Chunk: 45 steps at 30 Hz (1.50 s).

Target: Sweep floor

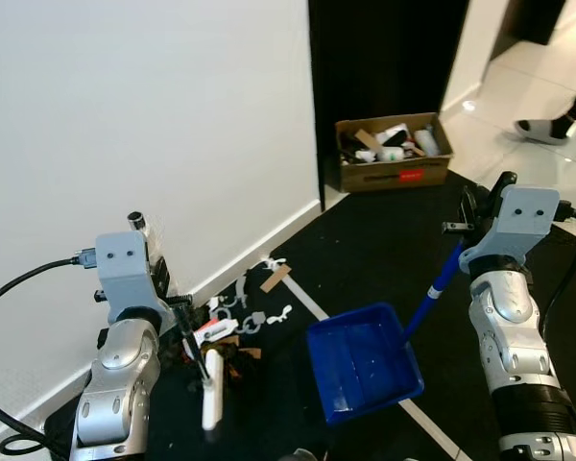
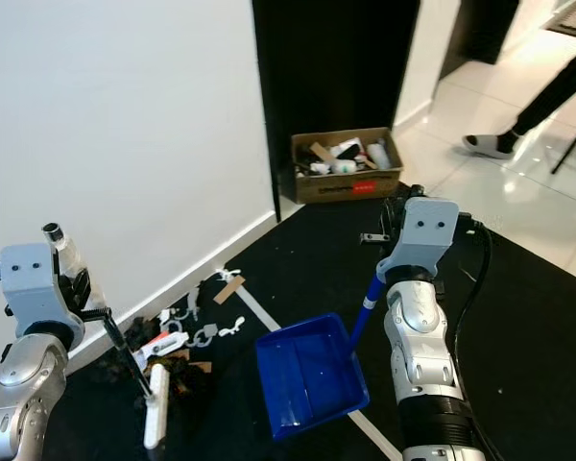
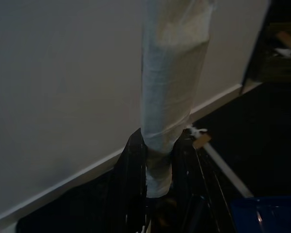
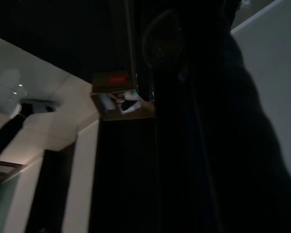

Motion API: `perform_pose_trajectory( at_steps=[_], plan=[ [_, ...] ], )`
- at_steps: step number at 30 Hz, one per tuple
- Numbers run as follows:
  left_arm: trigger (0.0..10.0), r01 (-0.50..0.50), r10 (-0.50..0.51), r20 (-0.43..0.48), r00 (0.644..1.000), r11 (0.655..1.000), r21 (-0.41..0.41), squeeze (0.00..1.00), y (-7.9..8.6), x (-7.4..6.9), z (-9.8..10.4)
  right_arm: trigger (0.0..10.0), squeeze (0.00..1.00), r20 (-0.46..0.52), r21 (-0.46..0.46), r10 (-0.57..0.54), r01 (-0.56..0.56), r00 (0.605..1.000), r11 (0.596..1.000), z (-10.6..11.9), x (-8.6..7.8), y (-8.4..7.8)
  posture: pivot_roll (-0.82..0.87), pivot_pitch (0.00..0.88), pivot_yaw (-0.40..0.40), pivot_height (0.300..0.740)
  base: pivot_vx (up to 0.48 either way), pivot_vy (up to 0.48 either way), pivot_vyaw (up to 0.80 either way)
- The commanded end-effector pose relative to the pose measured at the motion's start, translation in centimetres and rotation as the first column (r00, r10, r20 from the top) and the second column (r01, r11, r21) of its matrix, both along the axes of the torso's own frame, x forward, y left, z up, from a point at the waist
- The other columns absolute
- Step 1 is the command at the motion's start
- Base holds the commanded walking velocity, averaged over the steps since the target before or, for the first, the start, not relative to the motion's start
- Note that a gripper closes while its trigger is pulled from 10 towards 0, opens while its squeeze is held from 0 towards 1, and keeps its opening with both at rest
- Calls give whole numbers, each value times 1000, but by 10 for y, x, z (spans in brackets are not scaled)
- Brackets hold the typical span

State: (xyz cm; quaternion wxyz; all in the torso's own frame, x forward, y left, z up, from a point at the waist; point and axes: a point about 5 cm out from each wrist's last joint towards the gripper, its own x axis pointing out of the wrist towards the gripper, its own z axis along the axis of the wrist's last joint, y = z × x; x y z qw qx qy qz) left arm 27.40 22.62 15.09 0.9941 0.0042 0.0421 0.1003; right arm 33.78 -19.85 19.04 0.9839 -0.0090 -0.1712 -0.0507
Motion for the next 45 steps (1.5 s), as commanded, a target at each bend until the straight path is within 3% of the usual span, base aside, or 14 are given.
perform_pose_trajectory(
  at_steps=[1, 45],
  plan=[
    [10000, -19, 19, 14, 1000, 1000, 23, 0, 7, -3, 3, 10000, 0, 8, 15, 11, -11, 1000, 1000, 0, 0, 3, 99, 195, 84, 740, 0, 0, 800],
    [10000, -10, 10, -16, 1000, 999, 31, 0, 5, 0, -3, 10000, 0, 2, 35, -11, 11, 1000, 999, -3, -1, -1, 93, 197, 90, 740, 0, 0, 743]
  ],
)
